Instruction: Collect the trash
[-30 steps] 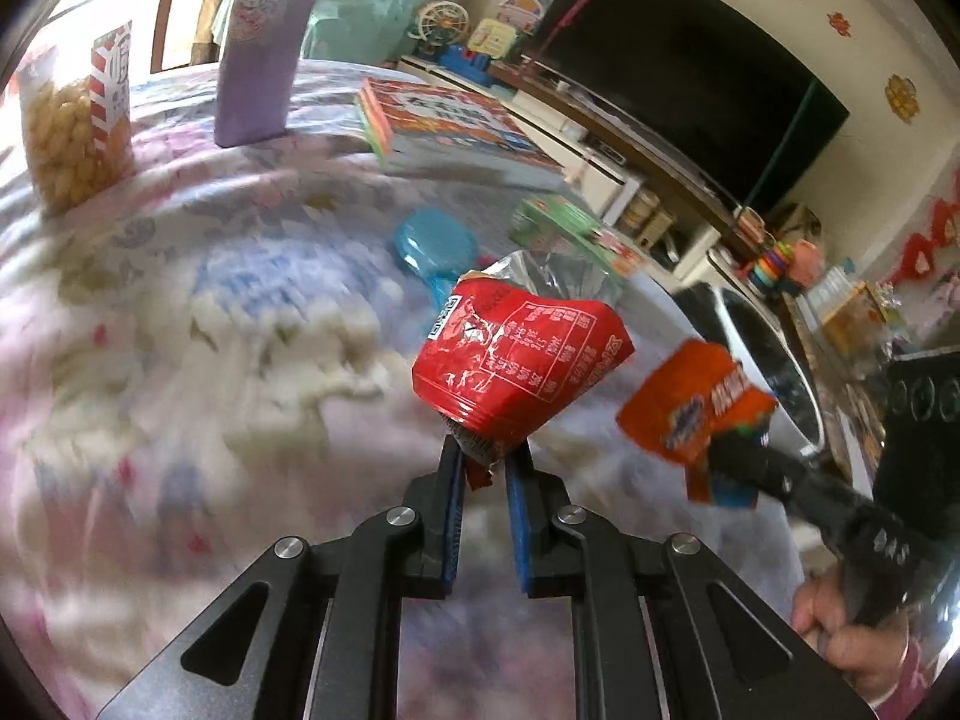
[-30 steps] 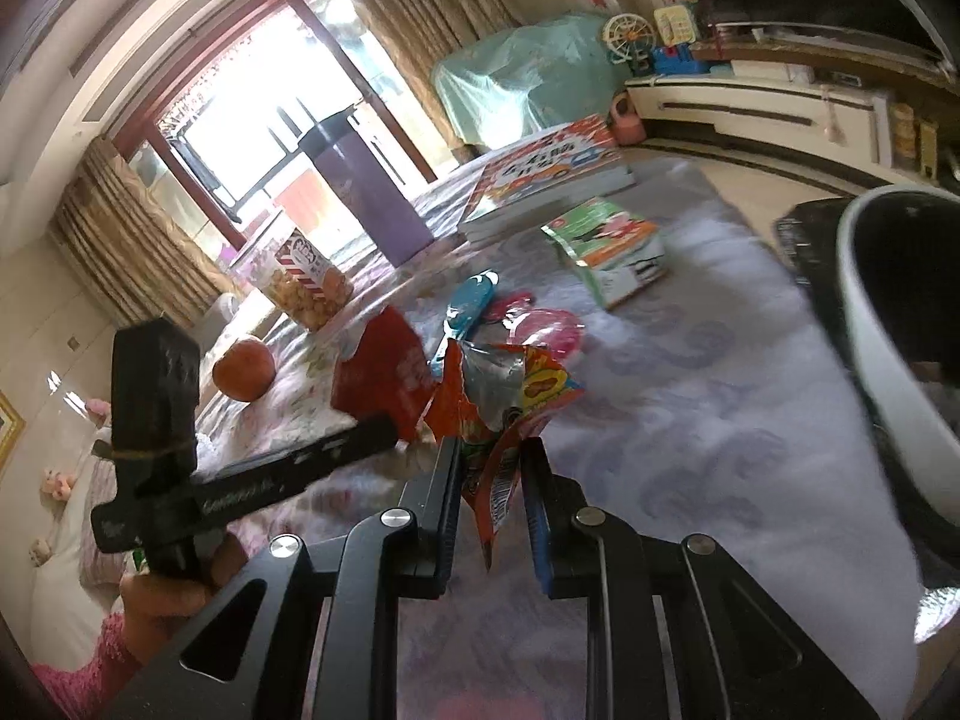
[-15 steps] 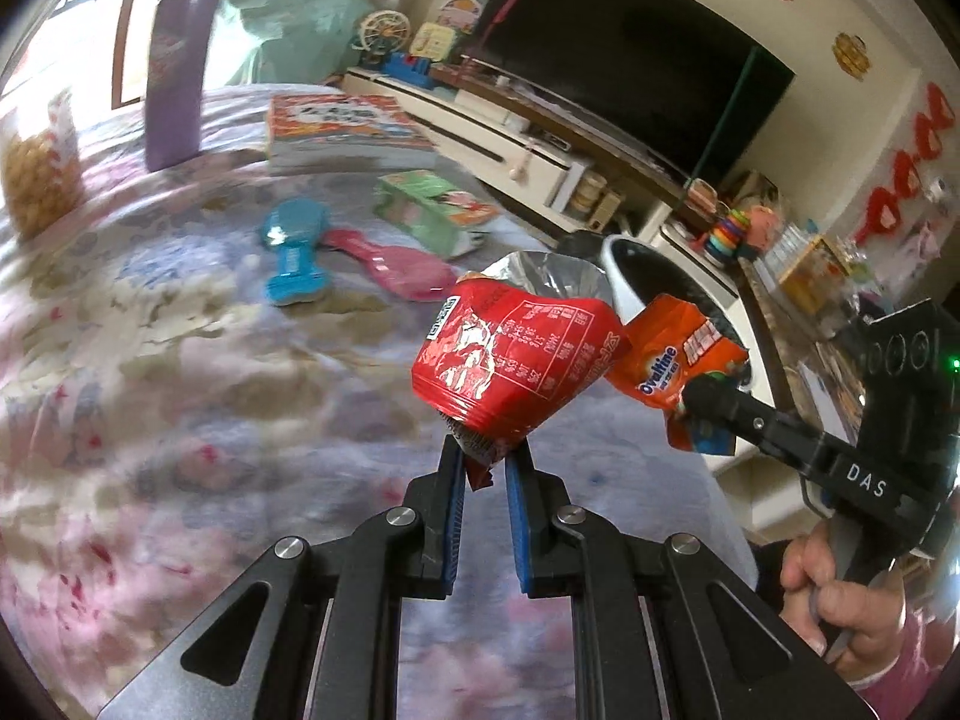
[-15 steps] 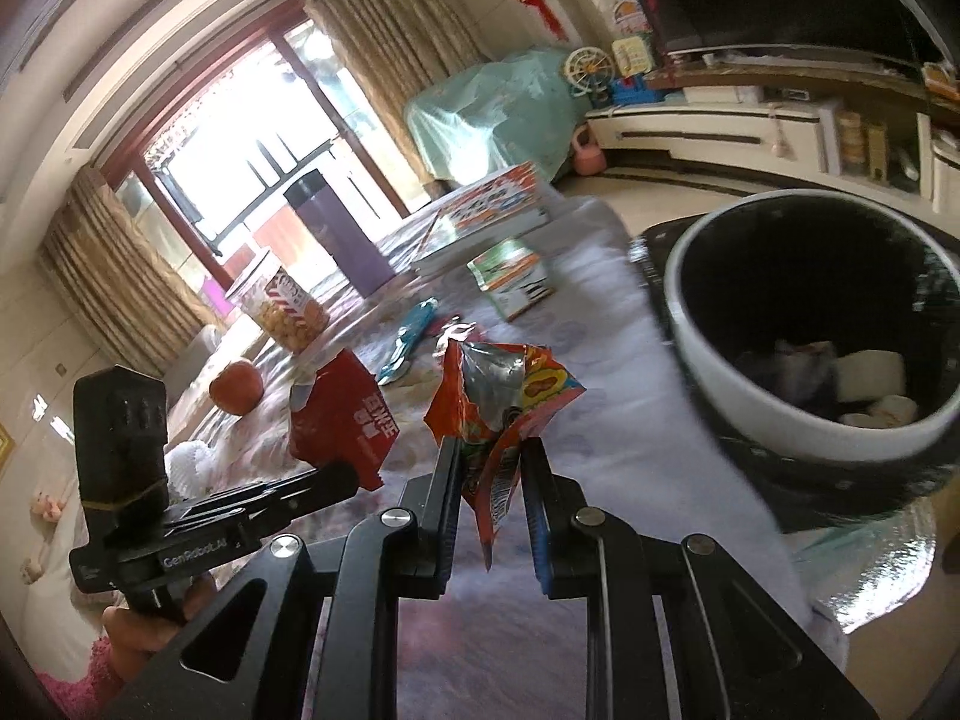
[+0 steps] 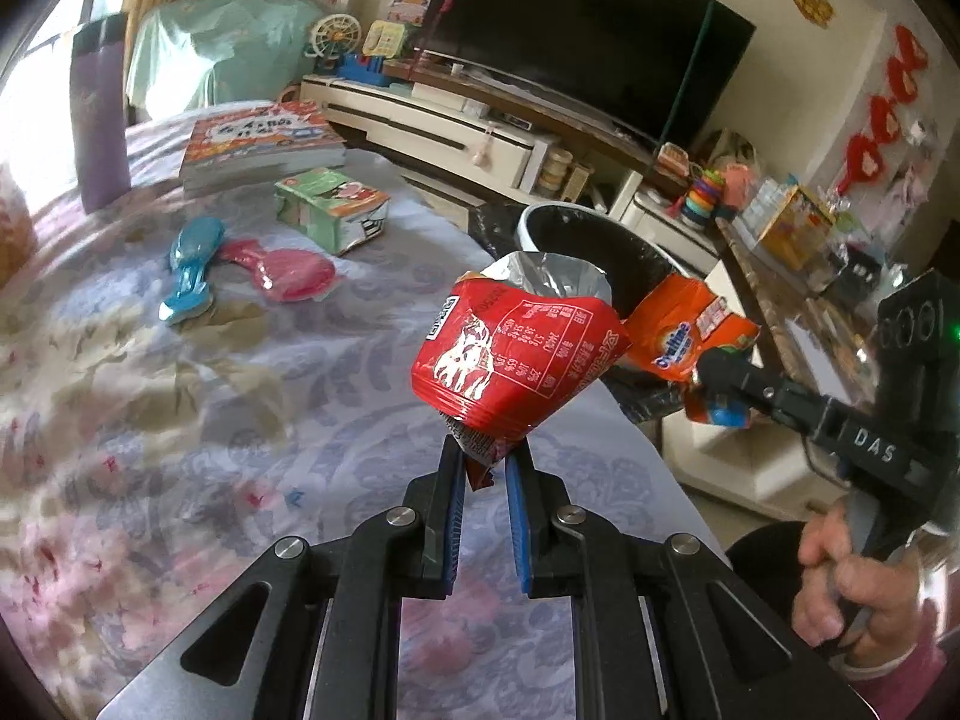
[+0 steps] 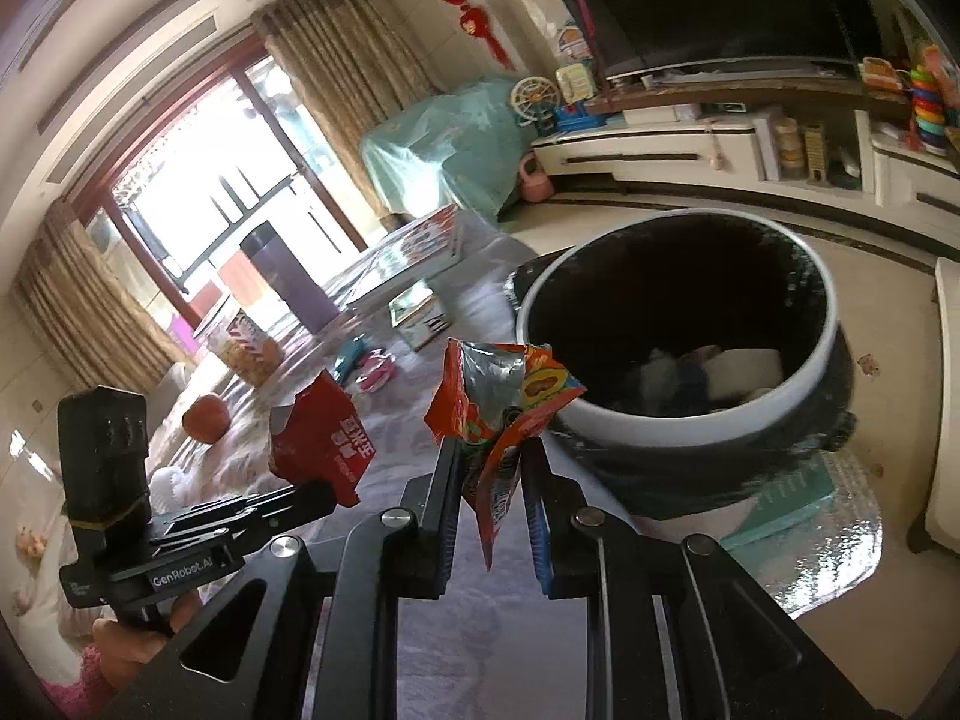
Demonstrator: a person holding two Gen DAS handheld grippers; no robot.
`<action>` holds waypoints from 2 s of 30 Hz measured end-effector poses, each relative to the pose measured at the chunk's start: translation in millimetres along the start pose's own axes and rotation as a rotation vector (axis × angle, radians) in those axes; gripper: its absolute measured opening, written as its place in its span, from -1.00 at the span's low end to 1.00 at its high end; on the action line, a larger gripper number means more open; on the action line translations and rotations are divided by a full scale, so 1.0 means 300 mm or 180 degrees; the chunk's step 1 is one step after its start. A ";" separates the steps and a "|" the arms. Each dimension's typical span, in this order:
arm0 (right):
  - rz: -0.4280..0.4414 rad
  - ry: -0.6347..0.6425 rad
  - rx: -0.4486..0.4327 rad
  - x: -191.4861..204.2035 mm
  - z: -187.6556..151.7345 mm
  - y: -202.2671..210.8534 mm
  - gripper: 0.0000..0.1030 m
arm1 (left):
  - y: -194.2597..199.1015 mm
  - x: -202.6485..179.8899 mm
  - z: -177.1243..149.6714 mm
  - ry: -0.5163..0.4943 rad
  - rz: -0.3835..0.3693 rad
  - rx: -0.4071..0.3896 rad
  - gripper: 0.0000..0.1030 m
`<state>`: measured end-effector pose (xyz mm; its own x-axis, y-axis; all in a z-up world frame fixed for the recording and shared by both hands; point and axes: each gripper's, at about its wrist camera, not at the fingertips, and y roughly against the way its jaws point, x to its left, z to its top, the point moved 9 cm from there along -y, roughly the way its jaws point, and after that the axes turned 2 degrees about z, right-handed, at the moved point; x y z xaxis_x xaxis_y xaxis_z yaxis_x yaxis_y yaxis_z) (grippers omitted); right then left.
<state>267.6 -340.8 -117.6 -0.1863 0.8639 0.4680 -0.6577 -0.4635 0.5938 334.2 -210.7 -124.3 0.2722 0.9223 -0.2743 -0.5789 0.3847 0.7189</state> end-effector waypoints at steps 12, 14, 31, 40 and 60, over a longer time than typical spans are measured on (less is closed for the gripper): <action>-0.0098 -0.0076 -0.0116 -0.089 0.028 0.065 -0.62 | -0.003 -0.118 0.017 -0.0208 0.0010 0.0005 -0.77; -0.0109 -0.0087 -0.0139 -0.100 0.036 0.073 -0.62 | -0.006 -0.129 0.021 -0.0231 0.0004 0.0011 -0.77; -0.0216 -0.0169 -0.0227 -0.198 0.078 0.102 -0.61 | -0.061 -0.198 0.076 -0.0324 0.0008 0.0037 -0.76; -0.0283 -0.0147 -0.0228 -0.232 0.100 0.104 -0.61 | -0.092 -0.234 0.112 -0.0379 -0.0002 0.0039 -0.76; -0.0461 -0.0021 -0.0178 -0.298 0.192 0.068 -0.61 | -0.194 -0.280 0.251 -0.0520 0.0010 0.0050 -0.75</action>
<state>313.0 -438.9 -109.7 -0.0819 0.9195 0.3844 -0.7169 -0.3223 0.6182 403.0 -313.2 -94.9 0.3925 0.9047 -0.1656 -0.5681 0.3800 0.7299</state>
